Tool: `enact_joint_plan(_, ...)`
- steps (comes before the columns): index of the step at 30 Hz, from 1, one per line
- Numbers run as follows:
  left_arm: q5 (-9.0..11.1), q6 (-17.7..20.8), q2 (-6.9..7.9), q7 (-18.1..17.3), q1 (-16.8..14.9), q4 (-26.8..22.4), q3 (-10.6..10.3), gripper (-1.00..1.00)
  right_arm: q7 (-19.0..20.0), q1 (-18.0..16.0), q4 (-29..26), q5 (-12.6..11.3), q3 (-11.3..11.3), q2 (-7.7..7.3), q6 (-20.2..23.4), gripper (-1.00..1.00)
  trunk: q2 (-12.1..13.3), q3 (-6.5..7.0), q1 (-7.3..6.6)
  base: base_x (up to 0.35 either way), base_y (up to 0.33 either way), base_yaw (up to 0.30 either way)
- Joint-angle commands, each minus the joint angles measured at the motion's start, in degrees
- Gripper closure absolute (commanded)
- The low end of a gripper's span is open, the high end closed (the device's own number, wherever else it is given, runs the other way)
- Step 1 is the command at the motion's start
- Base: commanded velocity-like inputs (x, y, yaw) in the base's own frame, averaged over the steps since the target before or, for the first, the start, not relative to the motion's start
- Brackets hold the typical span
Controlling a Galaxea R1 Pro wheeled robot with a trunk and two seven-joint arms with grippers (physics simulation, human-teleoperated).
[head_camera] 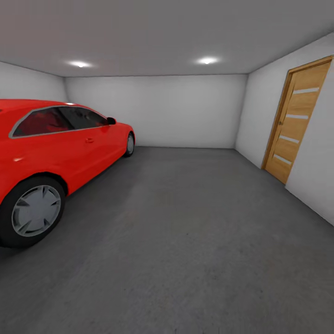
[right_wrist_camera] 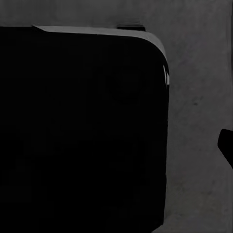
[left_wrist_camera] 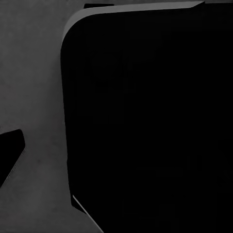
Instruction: Move the two storage containers from the living room to the garage. In the garage, place one container on the floor and stack the other container on top of it (either order is fine).
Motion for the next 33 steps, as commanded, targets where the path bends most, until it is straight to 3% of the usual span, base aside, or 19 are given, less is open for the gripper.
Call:
enact_joint_plan(1,0.05,-0.02,0.01,-0.01,-0.01,-0.02,0.05,-1.0,-0.02,-0.01,0.01,-0.14,-0.01,0.02,-0.63,-1.0,-0.02,-0.08,0.0,0.0,0.0,-0.268)
enact_joint_plan(11,-0.03,-0.02,0.18,-0.01,-0.01,0.01,-0.19,-1.0,-0.02,-0.01,0.01,-0.31,-0.08,0.03,-1.32,-1.0,-0.02,-0.32,0.0,0.0,0.0,-0.273)
enact_joint_plan(19,-0.41,-0.12,1.27,-0.01,-0.01,-0.28,-0.51,-1.0,-0.02,-0.01,0.01,-0.32,-0.09,0.01,-1.33,-1.0,-0.02,-0.33,0.0,0.0,0.0,-0.285)
enact_joint_plan(33,-0.35,-0.11,1.3,-0.01,-0.01,-0.29,-0.71,-1.0,-0.01,-0.01,0.01,-0.23,-0.02,0.01,-1.36,-1.0,-0.02,-0.34,0.0,0.0,0.0,-0.287)
